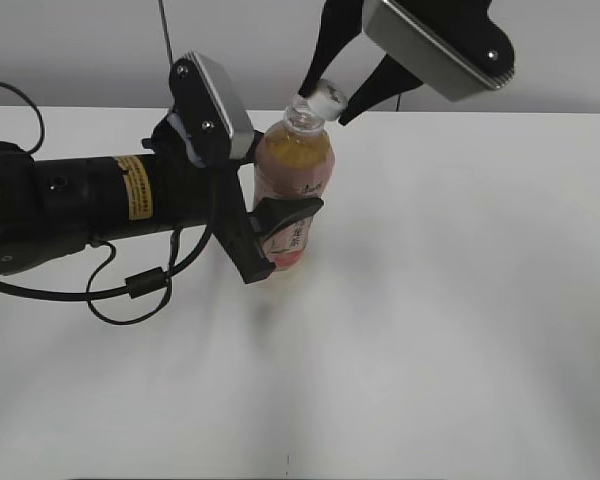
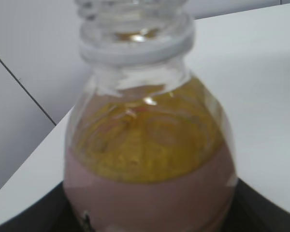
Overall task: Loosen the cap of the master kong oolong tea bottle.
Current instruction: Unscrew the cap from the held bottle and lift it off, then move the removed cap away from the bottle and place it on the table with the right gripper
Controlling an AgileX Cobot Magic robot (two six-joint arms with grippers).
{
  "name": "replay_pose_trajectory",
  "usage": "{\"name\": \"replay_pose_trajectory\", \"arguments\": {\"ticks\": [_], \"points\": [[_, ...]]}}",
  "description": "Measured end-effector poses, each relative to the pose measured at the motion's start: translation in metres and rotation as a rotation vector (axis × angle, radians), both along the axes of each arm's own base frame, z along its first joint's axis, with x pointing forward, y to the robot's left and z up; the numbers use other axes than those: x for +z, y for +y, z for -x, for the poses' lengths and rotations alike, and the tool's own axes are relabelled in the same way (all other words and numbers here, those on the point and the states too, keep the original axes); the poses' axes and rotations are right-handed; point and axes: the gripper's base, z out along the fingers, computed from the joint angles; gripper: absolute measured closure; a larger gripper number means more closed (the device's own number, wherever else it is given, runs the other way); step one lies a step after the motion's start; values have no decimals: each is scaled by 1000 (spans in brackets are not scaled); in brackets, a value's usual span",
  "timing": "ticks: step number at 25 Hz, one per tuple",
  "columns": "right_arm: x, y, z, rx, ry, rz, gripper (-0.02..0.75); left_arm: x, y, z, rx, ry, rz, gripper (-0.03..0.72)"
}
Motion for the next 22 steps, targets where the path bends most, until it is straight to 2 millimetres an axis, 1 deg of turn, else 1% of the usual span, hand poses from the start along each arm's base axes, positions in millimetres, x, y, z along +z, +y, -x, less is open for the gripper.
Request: {"name": "replay_pose_trajectory", "arguments": {"ticks": [5, 9, 12, 15, 17, 19, 20, 22], "points": [[4, -4, -10, -191, 37, -61, 461, 0, 0, 0, 5, 3, -2, 260], [10, -12, -13, -381, 154, -130, 462, 1, 0, 0, 1, 6, 12, 260], [20, -25, -15, -541, 240, -197, 462, 1, 0, 0, 13, 37, 33, 260], [23, -43, -22, -775, 359, -259, 462, 1, 0, 0, 29, 78, 62, 260], [20, -55, -29, -932, 448, -288, 462, 1, 0, -1, 49, 112, 89, 260], [11, -65, -39, -1090, 545, -308, 462, 1, 1, -2, 72, 142, 114, 260], [5, -69, -43, -1182, 606, -319, 462, 1, 2, -3, 83, 150, 121, 260], [-13, -74, -53, -1392, 747, -308, 462, 1, 3, -4, 108, 163, 131, 260]]}}
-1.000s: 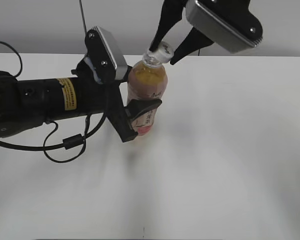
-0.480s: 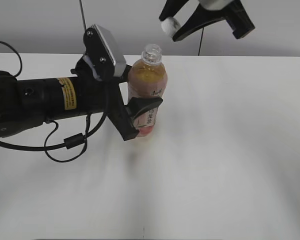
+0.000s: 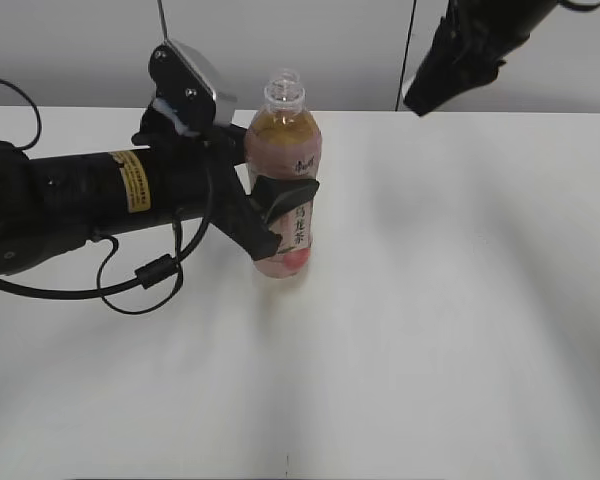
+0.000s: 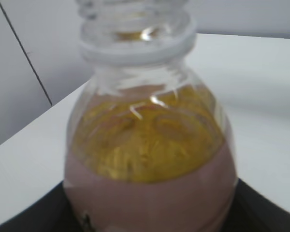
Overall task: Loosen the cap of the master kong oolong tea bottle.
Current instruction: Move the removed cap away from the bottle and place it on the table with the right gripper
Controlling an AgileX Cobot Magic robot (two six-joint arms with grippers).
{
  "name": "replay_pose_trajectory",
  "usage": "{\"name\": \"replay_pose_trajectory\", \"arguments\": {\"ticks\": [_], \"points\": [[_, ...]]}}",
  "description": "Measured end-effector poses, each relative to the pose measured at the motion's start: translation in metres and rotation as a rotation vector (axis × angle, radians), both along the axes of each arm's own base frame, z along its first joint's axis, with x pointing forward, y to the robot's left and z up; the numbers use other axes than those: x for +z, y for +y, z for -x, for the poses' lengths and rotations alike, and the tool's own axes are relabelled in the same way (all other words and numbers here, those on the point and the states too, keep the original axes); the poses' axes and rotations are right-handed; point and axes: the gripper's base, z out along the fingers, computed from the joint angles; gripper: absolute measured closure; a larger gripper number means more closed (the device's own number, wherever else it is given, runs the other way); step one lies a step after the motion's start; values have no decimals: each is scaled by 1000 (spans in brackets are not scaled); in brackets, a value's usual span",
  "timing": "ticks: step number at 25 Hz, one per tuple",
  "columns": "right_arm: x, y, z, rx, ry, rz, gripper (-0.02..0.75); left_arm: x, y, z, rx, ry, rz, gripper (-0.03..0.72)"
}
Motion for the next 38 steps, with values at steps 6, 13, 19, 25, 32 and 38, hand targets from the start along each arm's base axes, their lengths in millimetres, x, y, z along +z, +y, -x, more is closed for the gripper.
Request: {"name": "replay_pose_trajectory", "arguments": {"ticks": [6, 13, 19, 25, 32, 38], "points": [[-71, -4, -20, -404, 404, 77, 462, 1, 3, -4, 69, 45, 47, 260], [-135, -9, -35, -578, 541, 219, 462, -5, 6, -9, 149, 97, 81, 260], [-159, -12, -45, -663, 510, 247, 462, -24, 5, -12, 159, 145, 57, 260], [-186, -12, -54, -722, 505, 251, 462, -38, 1, -14, 145, 155, 93, 260], [-217, -13, -53, -728, 545, 289, 463, -40, 1, -15, 144, 154, 105, 260], [-221, -13, -54, -730, 548, 286, 347, -40, 1, -15, 143, 154, 104, 260]]}}
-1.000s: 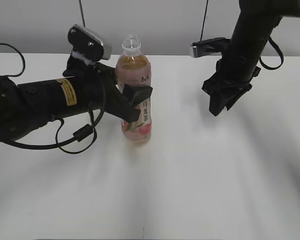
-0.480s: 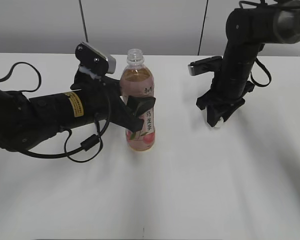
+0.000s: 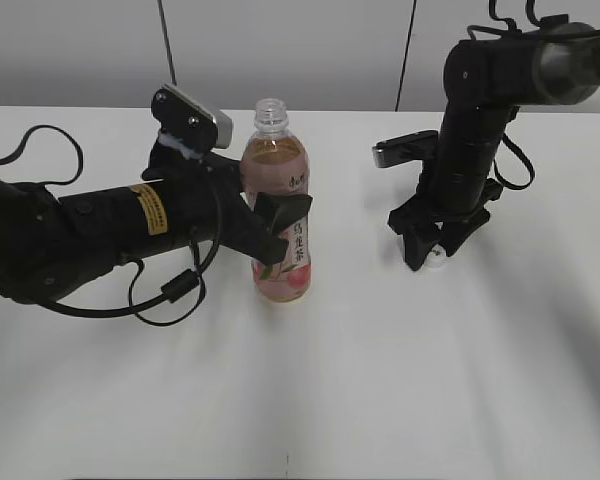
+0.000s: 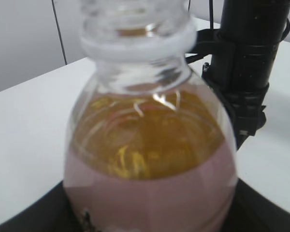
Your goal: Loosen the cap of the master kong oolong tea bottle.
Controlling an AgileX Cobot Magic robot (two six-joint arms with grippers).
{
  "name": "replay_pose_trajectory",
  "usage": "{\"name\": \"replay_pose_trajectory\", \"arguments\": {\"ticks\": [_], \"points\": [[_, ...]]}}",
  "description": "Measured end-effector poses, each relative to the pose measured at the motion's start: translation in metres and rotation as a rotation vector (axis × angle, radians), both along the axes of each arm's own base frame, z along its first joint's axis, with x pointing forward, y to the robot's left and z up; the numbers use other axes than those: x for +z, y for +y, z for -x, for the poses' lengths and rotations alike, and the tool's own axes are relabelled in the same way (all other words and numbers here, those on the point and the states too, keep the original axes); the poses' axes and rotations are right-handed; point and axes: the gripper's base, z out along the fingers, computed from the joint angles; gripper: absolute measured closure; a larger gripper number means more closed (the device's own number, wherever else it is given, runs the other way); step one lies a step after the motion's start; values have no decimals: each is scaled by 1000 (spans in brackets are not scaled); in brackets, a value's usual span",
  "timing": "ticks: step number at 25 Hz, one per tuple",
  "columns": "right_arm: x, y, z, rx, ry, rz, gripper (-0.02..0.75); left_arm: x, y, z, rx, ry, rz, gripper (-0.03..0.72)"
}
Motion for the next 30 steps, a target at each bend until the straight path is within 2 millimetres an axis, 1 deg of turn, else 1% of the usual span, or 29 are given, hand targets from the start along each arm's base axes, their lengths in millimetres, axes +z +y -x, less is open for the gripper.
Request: {"name": "replay_pose_trajectory", "arguments": {"ticks": [3, 6, 9, 11, 15, 18, 23, 26, 30], "points": [[0, 0, 0, -3, 1, -5, 248, 0, 0, 0, -5, -1, -3, 256], [0, 1, 0, -4, 2, -6, 218, 1, -1, 0, -11, -10, 6, 218], [3, 1, 0, -4, -3, -8, 211, 8, -2, 0, -19, -41, 37, 165], [9, 0, 1, -3, -3, -9, 209, 10, -2, 1, -23, -49, 44, 132], [16, 0, 3, -1, -2, -9, 205, 12, -2, 3, -35, -59, 47, 110], [17, 0, 3, -2, 5, -8, 204, 8, 2, 10, -36, -38, 39, 109], [31, 0, 5, -20, -3, -17, 204, 2, 15, 24, -7, -8, 63, 106], [43, 0, 7, -34, -13, -21, 204, 0, 24, 33, 17, 7, 77, 106], [61, -3, 13, -70, -26, -27, 204, 1, 41, 43, 63, 25, 75, 106]]}}
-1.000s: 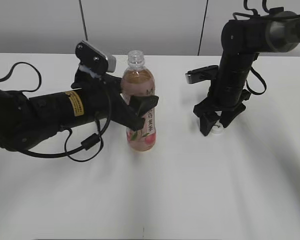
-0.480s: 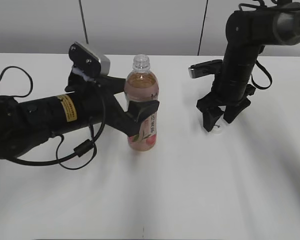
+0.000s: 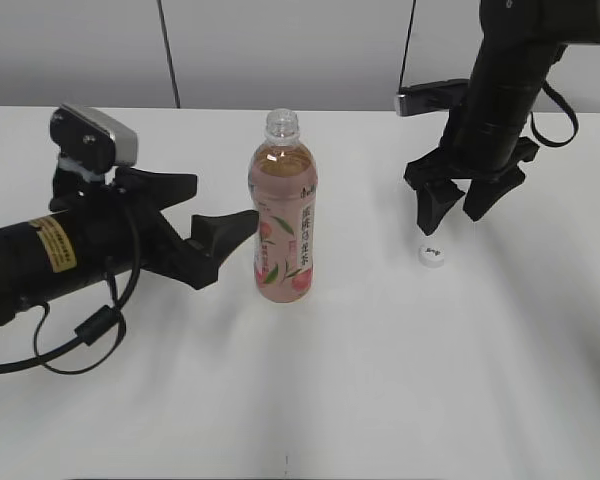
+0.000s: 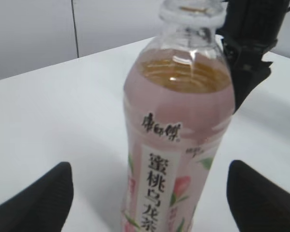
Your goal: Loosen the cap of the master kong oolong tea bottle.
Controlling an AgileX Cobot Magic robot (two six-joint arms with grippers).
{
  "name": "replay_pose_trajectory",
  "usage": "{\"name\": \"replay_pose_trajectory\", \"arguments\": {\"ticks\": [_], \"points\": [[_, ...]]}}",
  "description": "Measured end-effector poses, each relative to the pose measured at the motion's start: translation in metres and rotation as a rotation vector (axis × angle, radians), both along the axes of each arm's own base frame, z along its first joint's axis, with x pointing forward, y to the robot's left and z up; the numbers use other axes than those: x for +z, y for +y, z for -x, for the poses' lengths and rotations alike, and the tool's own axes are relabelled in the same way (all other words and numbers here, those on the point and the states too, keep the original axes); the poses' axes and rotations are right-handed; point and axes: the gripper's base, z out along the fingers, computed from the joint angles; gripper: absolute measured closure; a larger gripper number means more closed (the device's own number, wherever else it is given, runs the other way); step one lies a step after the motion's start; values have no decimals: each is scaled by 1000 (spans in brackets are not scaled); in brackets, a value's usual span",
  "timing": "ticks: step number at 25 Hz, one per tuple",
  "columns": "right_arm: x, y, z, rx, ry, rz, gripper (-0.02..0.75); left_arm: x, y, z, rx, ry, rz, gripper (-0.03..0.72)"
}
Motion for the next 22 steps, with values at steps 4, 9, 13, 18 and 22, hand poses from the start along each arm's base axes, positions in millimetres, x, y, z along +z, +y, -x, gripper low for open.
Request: {"name": "replay_pose_trajectory", "arguments": {"ticks": [4, 9, 13, 18, 22], "points": [[20, -5, 19, -26, -3, -1, 204, 15, 18, 6, 66, 14, -13, 106], [54, -15, 55, -80, -79, -41, 204, 47, 33, 17, 151, 59, -81, 106], [90, -24, 91, -119, -186, -96, 204, 75, 49, 34, 237, 92, -115, 110], [121, -36, 134, -130, -261, -134, 204, 107, 70, 61, 342, 105, -137, 121], [132, -43, 165, -124, -242, -139, 204, 118, 80, 84, 406, 189, -161, 132]]}}
